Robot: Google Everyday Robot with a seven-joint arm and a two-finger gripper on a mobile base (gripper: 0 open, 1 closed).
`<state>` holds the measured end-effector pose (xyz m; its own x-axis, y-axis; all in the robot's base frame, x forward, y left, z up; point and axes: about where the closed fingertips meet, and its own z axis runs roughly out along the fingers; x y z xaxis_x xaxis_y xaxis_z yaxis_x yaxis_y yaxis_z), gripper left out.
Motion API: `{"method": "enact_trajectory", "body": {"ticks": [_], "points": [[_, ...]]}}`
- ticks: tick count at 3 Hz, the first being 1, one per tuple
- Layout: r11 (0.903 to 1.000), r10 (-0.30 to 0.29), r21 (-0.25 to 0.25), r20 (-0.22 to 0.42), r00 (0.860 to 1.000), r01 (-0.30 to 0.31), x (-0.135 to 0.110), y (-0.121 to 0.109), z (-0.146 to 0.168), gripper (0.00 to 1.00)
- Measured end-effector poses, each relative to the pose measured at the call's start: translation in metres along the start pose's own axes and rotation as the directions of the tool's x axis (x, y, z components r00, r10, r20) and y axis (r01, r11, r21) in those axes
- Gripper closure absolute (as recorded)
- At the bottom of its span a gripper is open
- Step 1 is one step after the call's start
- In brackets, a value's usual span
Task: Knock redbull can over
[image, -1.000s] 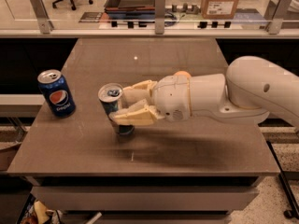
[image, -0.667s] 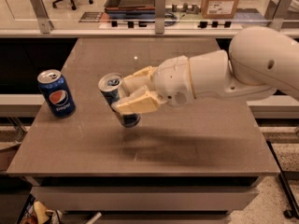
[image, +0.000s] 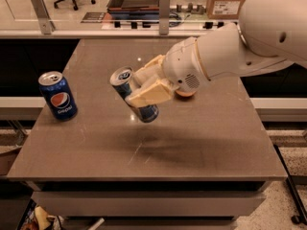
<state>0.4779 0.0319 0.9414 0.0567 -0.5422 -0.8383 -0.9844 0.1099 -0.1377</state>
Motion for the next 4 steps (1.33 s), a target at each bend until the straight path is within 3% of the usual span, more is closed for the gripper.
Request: {"method": "enact_trajectory", "body": {"ticks": [2,3,4], "points": [[0.9978,0.011,0.066,-0.151,0.989,-0.001,0.018,0.014,-0.01,1.0],[0.9965,0.001,0.081,-0.234,0.972,0.018,0.024,0.023,-0.005,1.0],[0.998,-0.01,0.057,-0.309,0.951,0.028,0.033,0.031,0.01,1.0]]}}
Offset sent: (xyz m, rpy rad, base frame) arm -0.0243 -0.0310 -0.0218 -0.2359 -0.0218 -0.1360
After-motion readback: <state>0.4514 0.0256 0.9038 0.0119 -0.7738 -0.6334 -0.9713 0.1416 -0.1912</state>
